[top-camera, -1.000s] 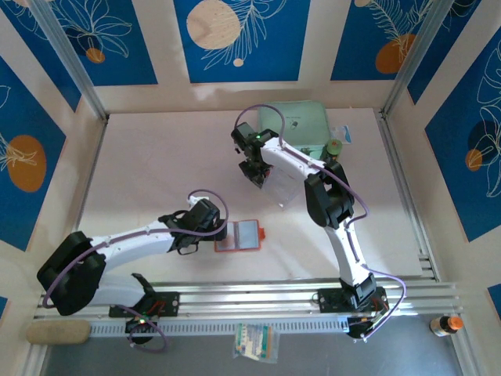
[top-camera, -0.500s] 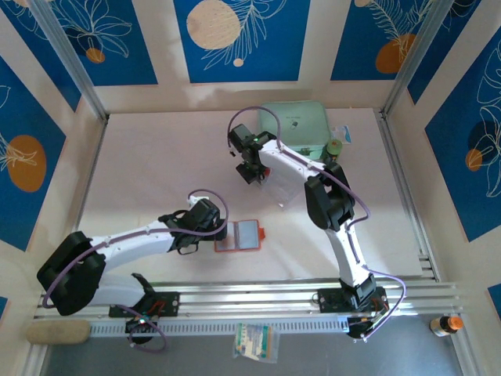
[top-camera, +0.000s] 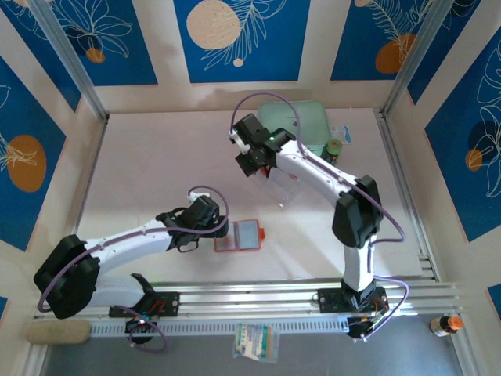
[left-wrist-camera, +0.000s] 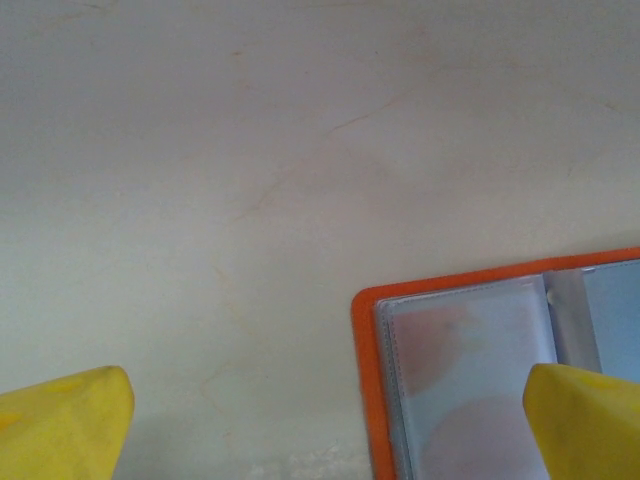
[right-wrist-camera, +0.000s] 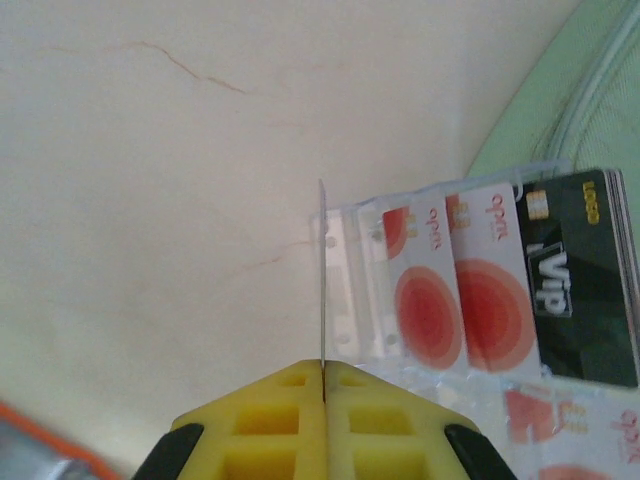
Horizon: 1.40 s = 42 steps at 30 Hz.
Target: Put the credit cards into the card holder
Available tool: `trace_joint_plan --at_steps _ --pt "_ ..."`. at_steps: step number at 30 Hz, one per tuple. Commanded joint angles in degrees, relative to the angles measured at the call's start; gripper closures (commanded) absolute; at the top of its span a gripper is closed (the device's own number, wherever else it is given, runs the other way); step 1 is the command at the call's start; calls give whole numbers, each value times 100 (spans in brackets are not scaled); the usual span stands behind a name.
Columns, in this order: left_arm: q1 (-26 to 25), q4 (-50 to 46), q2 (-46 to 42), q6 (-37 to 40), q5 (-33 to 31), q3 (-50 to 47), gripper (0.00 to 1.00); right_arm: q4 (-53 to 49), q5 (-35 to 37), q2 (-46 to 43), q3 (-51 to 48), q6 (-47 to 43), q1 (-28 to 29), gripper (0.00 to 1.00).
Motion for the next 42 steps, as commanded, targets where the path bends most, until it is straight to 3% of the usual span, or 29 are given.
trace_joint_plan --at_steps 1,10,18,29,42 --pt "-8 -199 21 146 -11 157 0 369 -790 -728 -600 898 -40 100" --pt "-22 -195 41 229 119 -18 0 3021 -2871 -2664 -3905 3628 -275 100" --pt "-32 -56 160 268 137 -172 0 5014 -2602 -3212 -5962 5108 245 100" --pt "-70 49 432 333 164 -200 0 6114 -2228 -2952 -6855 5859 655 100" --pt "-92 -174 532 242 44 -243 0 6553 -2142 -2664 -6942 5839 737 100"
